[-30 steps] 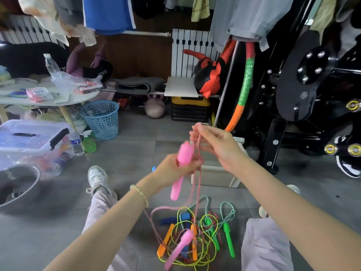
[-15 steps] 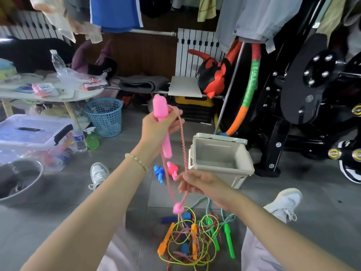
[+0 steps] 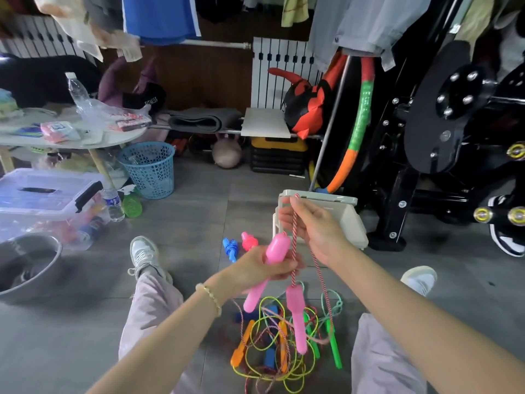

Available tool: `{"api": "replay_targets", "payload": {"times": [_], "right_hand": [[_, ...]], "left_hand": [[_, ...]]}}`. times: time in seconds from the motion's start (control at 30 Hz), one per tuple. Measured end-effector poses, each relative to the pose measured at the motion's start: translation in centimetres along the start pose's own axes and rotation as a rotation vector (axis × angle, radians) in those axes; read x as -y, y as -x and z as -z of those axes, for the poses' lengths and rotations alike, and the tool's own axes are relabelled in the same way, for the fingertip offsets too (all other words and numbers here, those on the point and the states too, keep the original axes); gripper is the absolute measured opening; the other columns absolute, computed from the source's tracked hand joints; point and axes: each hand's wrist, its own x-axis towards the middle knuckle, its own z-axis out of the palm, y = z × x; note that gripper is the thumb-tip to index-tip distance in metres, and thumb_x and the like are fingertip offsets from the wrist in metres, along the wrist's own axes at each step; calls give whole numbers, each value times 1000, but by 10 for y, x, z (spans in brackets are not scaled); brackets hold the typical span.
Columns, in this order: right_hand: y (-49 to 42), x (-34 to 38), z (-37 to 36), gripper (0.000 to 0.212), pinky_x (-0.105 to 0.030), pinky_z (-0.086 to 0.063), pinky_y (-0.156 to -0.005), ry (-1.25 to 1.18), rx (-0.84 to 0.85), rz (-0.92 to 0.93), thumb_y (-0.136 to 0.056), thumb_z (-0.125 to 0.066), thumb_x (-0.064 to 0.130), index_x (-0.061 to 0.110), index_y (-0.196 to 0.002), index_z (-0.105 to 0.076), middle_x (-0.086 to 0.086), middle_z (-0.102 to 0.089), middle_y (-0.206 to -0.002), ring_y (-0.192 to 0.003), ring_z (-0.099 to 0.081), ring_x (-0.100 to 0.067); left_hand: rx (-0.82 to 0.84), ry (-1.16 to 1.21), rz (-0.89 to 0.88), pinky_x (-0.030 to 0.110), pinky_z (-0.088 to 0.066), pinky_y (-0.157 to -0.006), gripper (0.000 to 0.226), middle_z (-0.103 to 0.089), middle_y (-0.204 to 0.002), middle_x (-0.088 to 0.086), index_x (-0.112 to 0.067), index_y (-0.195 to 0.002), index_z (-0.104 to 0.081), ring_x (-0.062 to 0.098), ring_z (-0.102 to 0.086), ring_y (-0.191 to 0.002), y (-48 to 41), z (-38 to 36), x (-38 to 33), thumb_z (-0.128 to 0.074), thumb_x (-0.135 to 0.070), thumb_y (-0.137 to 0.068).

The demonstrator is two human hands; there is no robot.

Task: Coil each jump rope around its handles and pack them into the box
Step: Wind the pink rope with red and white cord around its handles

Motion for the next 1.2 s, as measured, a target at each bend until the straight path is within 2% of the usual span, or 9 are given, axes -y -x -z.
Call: {"api": "replay_targets", "payload": {"times": [0.1, 0.23, 0.3, 0.37, 0.5, 0.73, 0.93, 1.1, 1.2], "right_hand": [[2, -6, 6, 23, -22, -54, -71, -9, -19, -20, -95, -48, 27, 12, -98, -65, -2, -73, -88, -78, -69, -11], [17, -29, 16, 40, -33, -52, -85, 134, 5, -137, -91, -44, 43, 14, -110, -64, -7, -70, -107, -93, -67, -20], [28, -40, 18, 25, -35, -49, -92, 231, 84, -139, -92, -50, 31, 15, -103, -66, -6, -71, -100, -94, -67, -17], [34, -46, 16, 12, -21, -51, -84, 268, 143, -103, -88, -58, 9, 12, -99, -63, -3, -68, -94, -85, -65, -7], [36, -46, 12, 25, -20, -55, -69, 214, 131, -96, -83, -62, -2, 8, -105, -58, -8, -65, -96, -79, -67, -13], [27, -33, 18, 26, -14, -51, -62, 184, 5, -21, -85, -62, 4, 9, -109, -52, -5, -66, -101, -72, -67, -2], [27, -39, 20, 20, -9, -47, -62, 272, 22, -39, -86, -63, 14, 9, -104, -57, -5, -69, -97, -72, -66, 0], [23, -36, 32, 30, -22, -48, -85, 460, 58, -11, -84, -68, 26, 15, -110, -57, 1, -62, -109, -102, -58, -15], [24, -25, 30, 55, -21, -42, -97, 574, 90, 131, -73, -77, 37, 34, -121, -50, 12, -50, -124, -116, -47, -4]], "left_hand": [[-116, 77, -54, 26, -59, -75, 3, -74, -86, 1, -5, -92, -63, 16, -71, -75, -2, -5, -3, -62, -4, -89], [-273, 204, -178, 35, -58, -80, 10, -73, -86, 10, -2, -92, -66, 23, -70, -75, -11, 5, -22, -67, -10, -87], [-338, 254, -181, 34, -58, -75, 12, -72, -91, 11, -2, -92, -64, 21, -68, -71, -15, 12, -30, -69, -11, -85], [-348, 359, -182, 25, -56, -59, 13, -71, -90, 9, 2, -97, -60, 14, -66, -61, -16, 13, -37, -65, -6, -88], [-354, 382, -171, 21, -55, -63, 20, -70, -92, 8, 3, -105, -61, 14, -68, -68, -16, 19, -35, -61, -11, -91], [-47, 248, 79, 36, -55, -88, 38, -70, -110, 12, -3, -117, -60, 26, -68, -103, 2, 24, -11, -50, -33, -95], [115, 261, 144, 38, -55, -89, 52, -65, -122, 13, -6, -130, -50, 32, -65, -108, 10, 13, -13, -57, -34, -87], [154, 302, 139, 38, -57, -83, 26, -72, -105, 9, -8, -120, -56, 29, -70, -94, 10, 9, -16, -53, -9, -93], [203, 312, 138, 37, -57, -83, 25, -72, -105, 8, -9, -118, -56, 28, -70, -95, 10, 6, -21, -51, -8, -94]]}}
